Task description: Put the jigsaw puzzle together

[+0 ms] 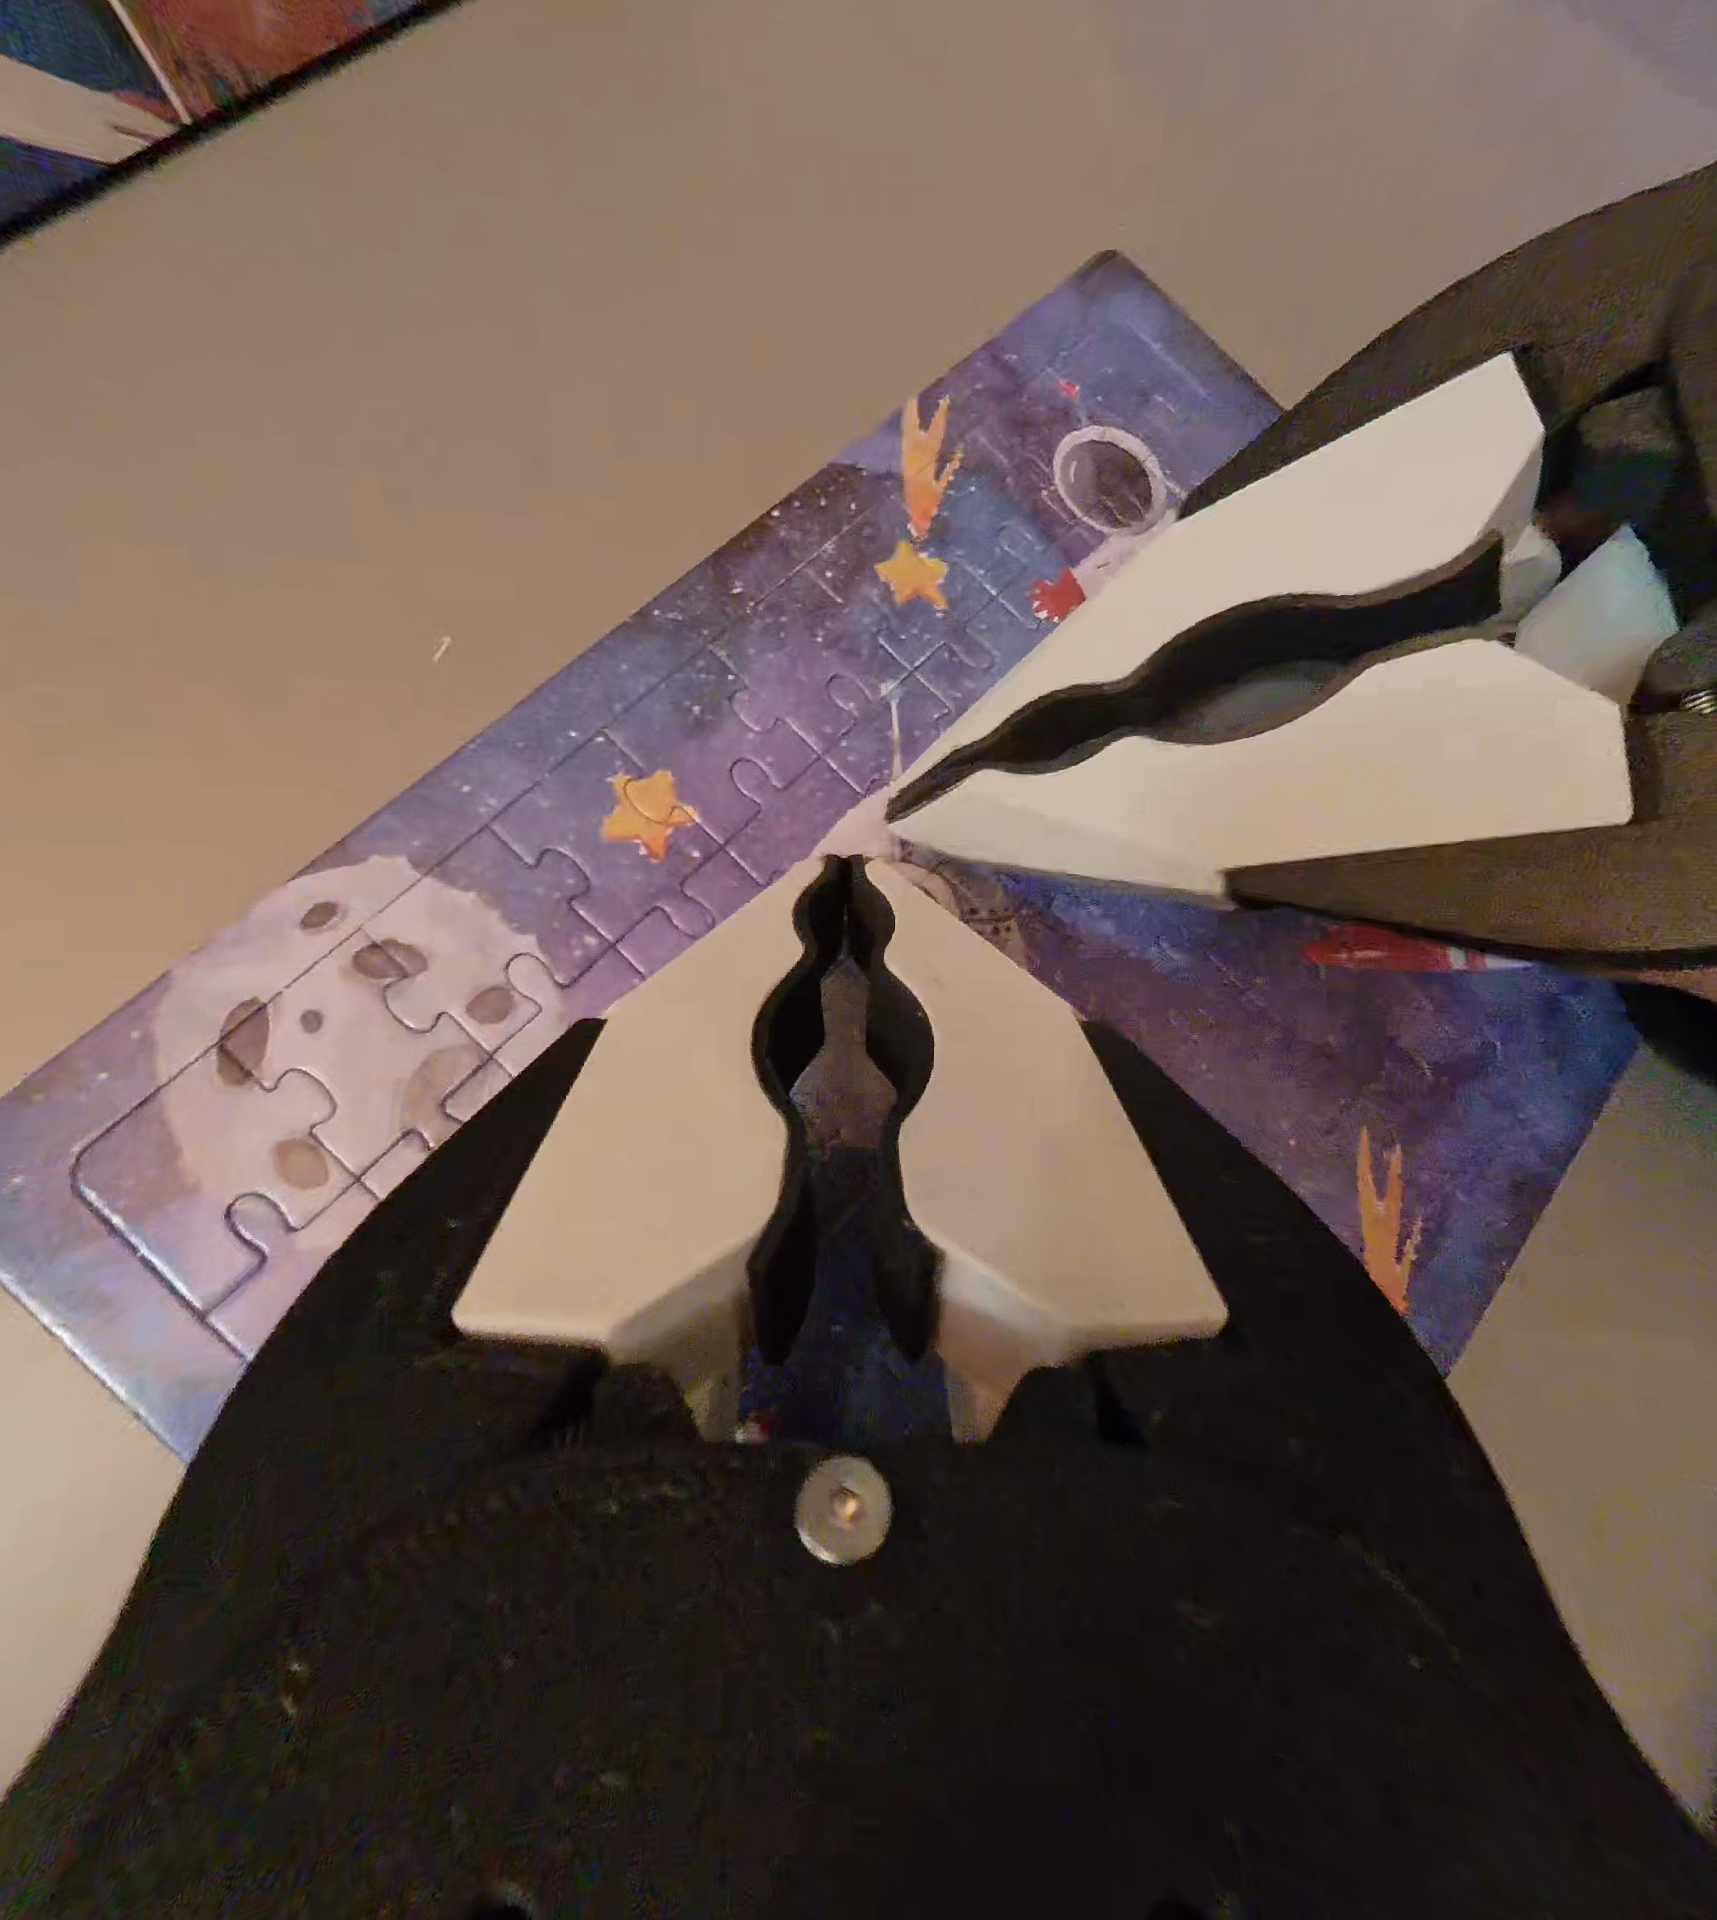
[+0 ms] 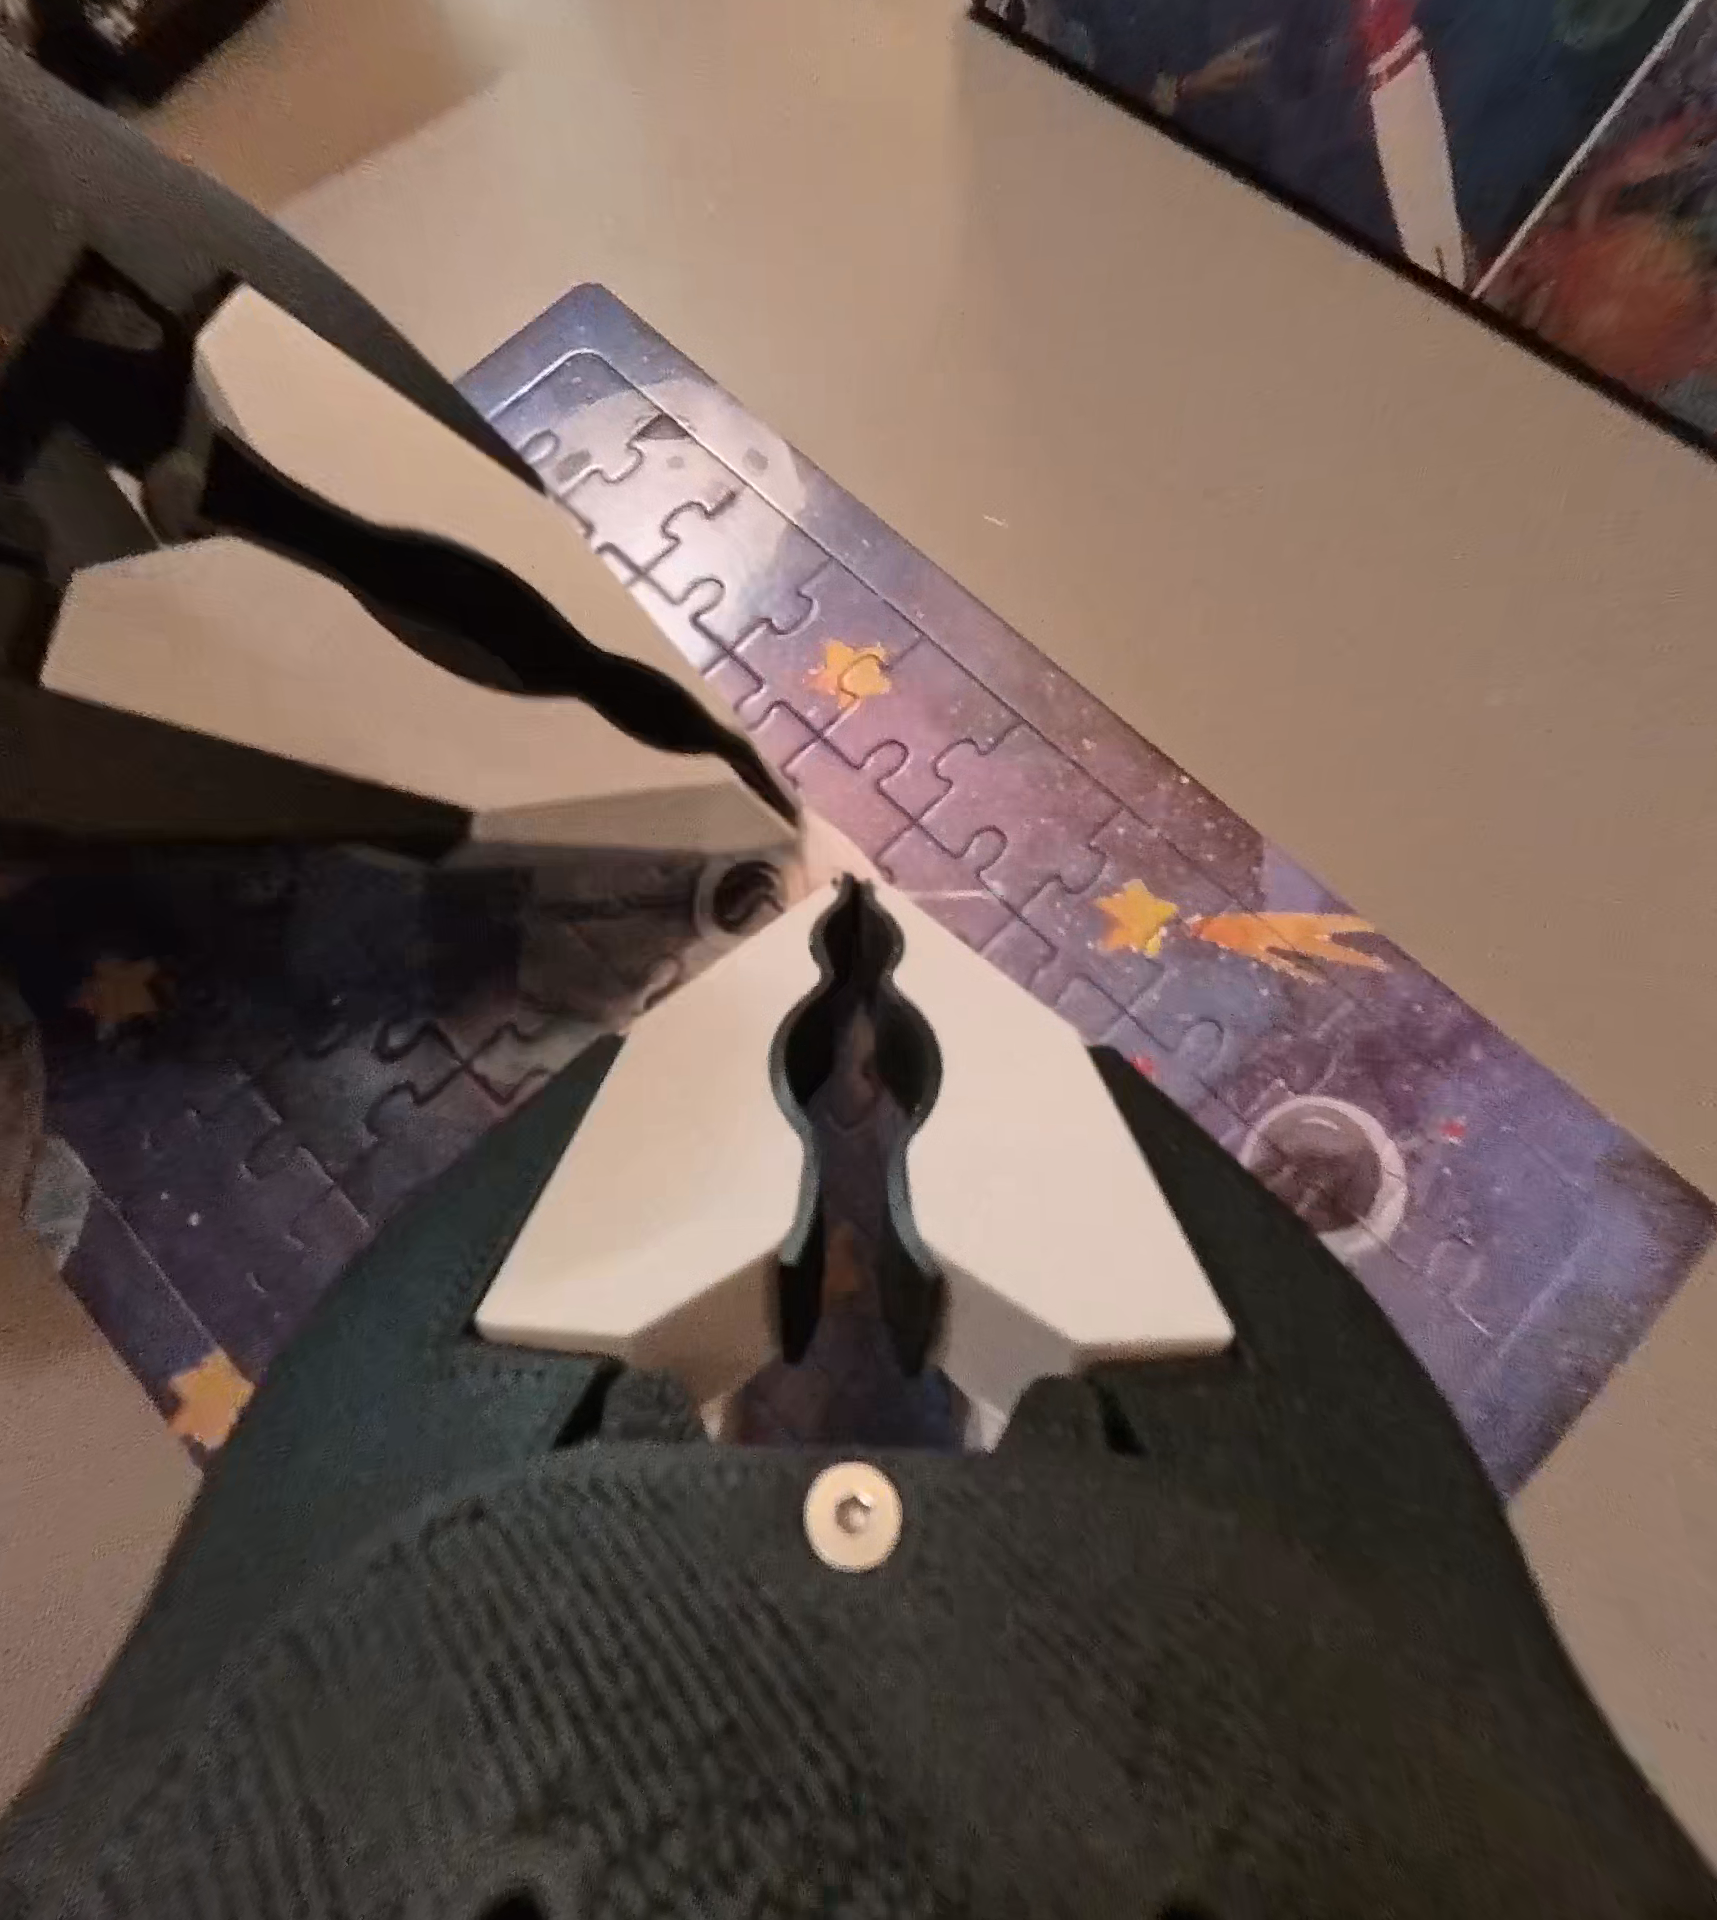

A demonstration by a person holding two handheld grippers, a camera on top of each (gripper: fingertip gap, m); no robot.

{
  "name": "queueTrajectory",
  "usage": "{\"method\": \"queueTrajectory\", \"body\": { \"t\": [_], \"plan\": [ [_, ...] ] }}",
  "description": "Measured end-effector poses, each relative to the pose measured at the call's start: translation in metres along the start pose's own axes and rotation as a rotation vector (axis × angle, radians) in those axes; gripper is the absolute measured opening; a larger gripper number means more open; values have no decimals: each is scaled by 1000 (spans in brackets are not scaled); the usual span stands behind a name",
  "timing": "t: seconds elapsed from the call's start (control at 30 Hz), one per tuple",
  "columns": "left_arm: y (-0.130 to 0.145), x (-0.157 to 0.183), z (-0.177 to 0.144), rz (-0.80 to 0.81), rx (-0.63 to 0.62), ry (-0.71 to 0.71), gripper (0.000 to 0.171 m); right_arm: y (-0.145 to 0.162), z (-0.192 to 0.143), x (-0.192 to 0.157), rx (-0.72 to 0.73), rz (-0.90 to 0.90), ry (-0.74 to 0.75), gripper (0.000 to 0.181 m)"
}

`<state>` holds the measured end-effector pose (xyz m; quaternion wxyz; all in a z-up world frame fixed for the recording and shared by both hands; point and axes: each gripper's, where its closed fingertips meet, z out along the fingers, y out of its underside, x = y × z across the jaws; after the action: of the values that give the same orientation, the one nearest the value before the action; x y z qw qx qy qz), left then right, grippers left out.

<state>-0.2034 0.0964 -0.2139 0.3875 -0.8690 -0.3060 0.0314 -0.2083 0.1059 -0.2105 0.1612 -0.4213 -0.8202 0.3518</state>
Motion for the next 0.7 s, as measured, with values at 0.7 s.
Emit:
{"method": "queueTrajectory", "body": {
  "t": [0.7],
  "plan": [
    [-10, -43, 0, -58, -6, -84, 0, -12, 4, 28, -16, -55, -9, 0]
  ]
}}
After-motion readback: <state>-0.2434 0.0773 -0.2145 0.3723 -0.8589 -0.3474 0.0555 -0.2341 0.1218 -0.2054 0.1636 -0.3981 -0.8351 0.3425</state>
